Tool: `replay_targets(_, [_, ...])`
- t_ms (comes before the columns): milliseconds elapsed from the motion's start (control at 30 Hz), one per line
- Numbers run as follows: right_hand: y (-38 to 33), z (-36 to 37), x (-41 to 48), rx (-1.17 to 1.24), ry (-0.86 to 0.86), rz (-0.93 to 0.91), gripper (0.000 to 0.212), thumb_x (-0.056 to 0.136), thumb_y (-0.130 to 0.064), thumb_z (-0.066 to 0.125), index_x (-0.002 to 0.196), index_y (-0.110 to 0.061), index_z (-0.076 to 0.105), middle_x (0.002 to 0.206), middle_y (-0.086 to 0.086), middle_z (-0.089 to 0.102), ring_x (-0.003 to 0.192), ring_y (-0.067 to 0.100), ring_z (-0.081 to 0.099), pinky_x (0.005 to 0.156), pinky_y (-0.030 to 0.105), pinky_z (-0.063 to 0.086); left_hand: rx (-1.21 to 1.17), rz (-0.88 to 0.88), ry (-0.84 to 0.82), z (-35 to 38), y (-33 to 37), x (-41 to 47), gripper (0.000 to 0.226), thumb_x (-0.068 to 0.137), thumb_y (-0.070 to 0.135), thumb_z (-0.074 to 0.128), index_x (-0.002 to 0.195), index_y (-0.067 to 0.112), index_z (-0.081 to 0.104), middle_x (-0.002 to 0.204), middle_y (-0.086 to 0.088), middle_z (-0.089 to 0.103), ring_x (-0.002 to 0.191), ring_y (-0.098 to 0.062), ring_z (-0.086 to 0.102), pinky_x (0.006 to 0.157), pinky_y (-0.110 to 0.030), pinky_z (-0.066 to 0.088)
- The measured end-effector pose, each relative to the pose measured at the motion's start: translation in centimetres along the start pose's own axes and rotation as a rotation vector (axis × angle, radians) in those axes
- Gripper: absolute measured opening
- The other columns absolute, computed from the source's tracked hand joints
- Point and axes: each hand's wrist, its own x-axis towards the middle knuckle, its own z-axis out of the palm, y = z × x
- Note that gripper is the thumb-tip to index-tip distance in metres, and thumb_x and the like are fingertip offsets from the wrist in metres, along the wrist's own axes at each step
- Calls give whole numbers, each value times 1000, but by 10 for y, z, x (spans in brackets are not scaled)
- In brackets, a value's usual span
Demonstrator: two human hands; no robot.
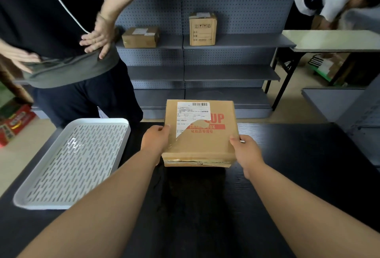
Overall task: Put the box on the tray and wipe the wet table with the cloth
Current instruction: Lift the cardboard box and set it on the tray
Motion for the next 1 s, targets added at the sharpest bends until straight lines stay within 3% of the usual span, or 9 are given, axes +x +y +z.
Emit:
replay_targets(300, [-1, -11, -42, 62, 25, -156, 26, 93, -34, 58, 112, -16, 54, 105, -5, 57, 97, 15, 54, 79, 29, 42, -77, 119, 147, -25, -15, -41, 38, 97, 41, 46, 123, 15, 57, 101, 5, 54, 94, -15, 51, 80, -32, 44])
replay_targets(500, [7, -11, -74, 129, 3, -204, 29, 92, -28, 61, 116, -13, 56, 110, -3, 62, 104, 18, 59, 80, 28, 43, -89, 146, 179, -46, -30, -63, 25, 98, 44, 44, 98, 20, 52, 88, 5, 54, 88, -16, 51, 76, -31, 41])
replay_targets(600, [12, -7, -95, 149, -1, -205, 26, 93, -24, 60, 116, -13, 55, 110, -2, 61, 102, 17, 58, 70, 22, 44, -46, 156, 173, -62, -40, -71, 27, 97, 43, 47, 94, 17, 54, 86, 6, 55, 83, -17, 53, 73, -31, 41])
replay_targets(733, [16, 1, -127, 181, -6, -200, 23, 94, -22, 60, 115, -14, 54, 112, -1, 62, 103, 18, 59, 79, 26, 45, 50, 173, 135, -90, -52, -84, 35, 96, 42, 49, 102, 10, 63, 87, -2, 62, 80, -19, 59, 65, -27, 42])
replay_targets(800, [19, 7, -144, 206, -1, -200, 20, 93, -21, 60, 111, -15, 55, 113, 0, 63, 103, 19, 59, 81, 28, 45, 53, 194, 120, -105, -58, -92, 32, 96, 38, 51, 110, 11, 62, 98, -3, 66, 85, -19, 60, 68, -27, 42])
replay_targets(1000, [23, 24, -200, 240, -17, -208, 28, 93, -19, 60, 120, -12, 55, 117, 0, 62, 109, 20, 59, 87, 32, 48, 3, 218, 79, -154, -71, -129, 52, 96, 31, 49, 144, 20, 33, 125, -6, 55, 101, -21, 51, 80, -33, 40])
